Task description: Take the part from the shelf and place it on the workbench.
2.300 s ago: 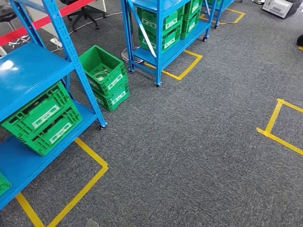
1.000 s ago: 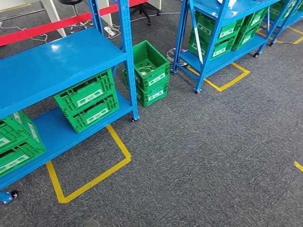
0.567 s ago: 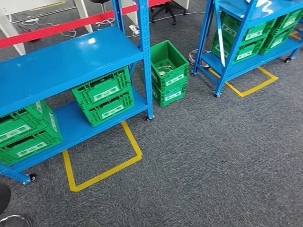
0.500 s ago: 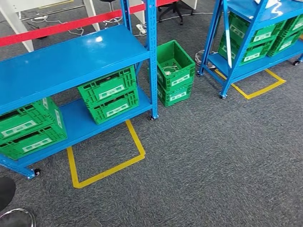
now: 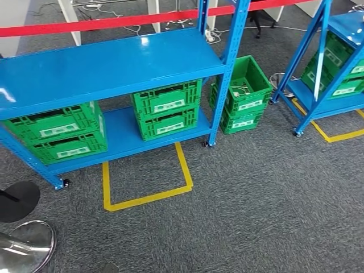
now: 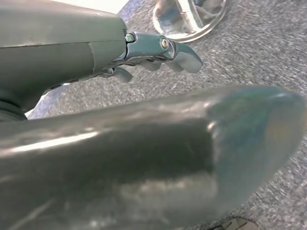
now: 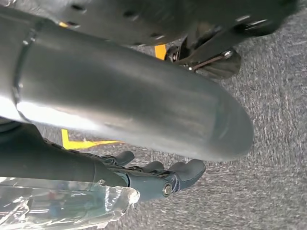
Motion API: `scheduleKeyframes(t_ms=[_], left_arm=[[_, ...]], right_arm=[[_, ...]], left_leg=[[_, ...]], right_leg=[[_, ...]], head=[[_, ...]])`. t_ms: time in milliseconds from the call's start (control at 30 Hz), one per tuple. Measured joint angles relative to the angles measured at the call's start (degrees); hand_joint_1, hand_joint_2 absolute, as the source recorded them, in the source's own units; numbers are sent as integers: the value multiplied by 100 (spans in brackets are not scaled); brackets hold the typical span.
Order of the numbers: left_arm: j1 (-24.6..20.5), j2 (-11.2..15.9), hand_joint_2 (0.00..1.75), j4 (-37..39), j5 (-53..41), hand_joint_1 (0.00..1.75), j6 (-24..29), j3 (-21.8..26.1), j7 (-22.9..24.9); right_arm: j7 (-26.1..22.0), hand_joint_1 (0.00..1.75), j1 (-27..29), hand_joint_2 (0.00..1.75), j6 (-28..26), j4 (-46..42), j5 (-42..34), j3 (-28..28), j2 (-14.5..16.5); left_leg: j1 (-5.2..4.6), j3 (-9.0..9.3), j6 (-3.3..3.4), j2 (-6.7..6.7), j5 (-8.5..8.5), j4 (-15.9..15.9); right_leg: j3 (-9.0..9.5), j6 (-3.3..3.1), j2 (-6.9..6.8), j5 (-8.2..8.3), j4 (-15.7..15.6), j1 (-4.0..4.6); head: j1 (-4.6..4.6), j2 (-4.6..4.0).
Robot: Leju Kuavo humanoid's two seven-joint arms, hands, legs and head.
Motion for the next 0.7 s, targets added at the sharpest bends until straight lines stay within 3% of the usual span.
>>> scheduleKeyframes(t_ms=[33,67,133,200,267,333,367,433,500,533,567,600,667,700], left_arm=[[1,2,0,0,1,0,-3,1,12],[5,3,0,1,3,0,-8,2,30],[11,2,0,1,13,0,-28,4,76],[13,2,0,1,27,0,-48,6,108],[20,6,0,1,36,0,-55,7,130],[35,7,0,1,37,0,-63,7,144],[38,7,0,1,39,0,-65,7,148],[25,6,0,0,42,0,-67,7,150],[7,2,0,1,43,0,-70,7,150],[8,0,0,1,43,0,-72,7,150],[13,-2,0,1,43,0,-74,7,150],[18,-2,0,0,43,0,-75,7,151],[18,0,0,0,45,0,-77,7,153],[16,0,0,0,46,0,-77,7,154]], right_arm=[[4,0,11,0,0,0,-1,-1,0],[8,0,18,0,0,0,-2,-1,0],[13,0,14,0,0,0,-4,-2,-1],[11,0,-7,0,3,1,-10,-1,-3],[13,0,-15,0,8,2,-10,0,-3],[15,0,-6,0,8,1,-4,-1,-2],[14,0,-5,0,7,1,-2,-2,-2],[11,0,-4,0,5,0,-2,-2,0],[13,0,10,0,5,0,-3,-2,0],[14,0,17,0,5,0,-3,-2,0],[15,0,20,0,5,0,-4,-2,0],[14,0,17,0,5,0,-5,-2,0],[10,0,4,0,7,0,-8,-2,0],[9,0,1,0,7,0,-9,-2,0]], left_leg=[[-1,-1,3,-71,1,1],[0,5,3,-142,2,2],[6,26,-10,-255,-2,5],[-7,21,-54,-327,-7,22],[-15,-12,-119,-367,13,27],[1,-31,-181,-377,19,26],[2,-60,-209,-316,-33,87],[-8,-287,-258,-113,-329,566],[-12,-686,-288,23,-701,1394],[-11,-822,-290,38,-777,1680],[-11,-855,-285,41,-740,1756],[-12,-763,-272,44,-594,1582],[-22,-340,-228,102,-209,794],[-26,-208,-214,121,-106,549]], right_leg=[[-109,-2,16,-5,177,0],[-108,-10,23,111,117,-1],[180,-26,78,551,-582,-15],[473,-30,224,797,-1243,-37],[543,-65,305,810,-1404,-33],[538,-142,265,844,-1409,-28],[538,-185,237,856,-1419,-31],[538,-257,153,867,-1440,-39],[527,-287,53,862,-1441,-28],[524,-291,6,860,-1440,-23],[524,-293,-33,859,-1440,-19],[528,-292,-62,858,-1440,-16],[543,-283,-98,853,-1438,-7],[548,-280,-105,851,-1438,-4]], head=[[5,0],[8,0],[13,0],[20,0],[12,0],[3,0],[-7,0],[-44,0],[-71,0],[-70,0],[-71,0],[-70,0],[-72,0],[-71,0]])
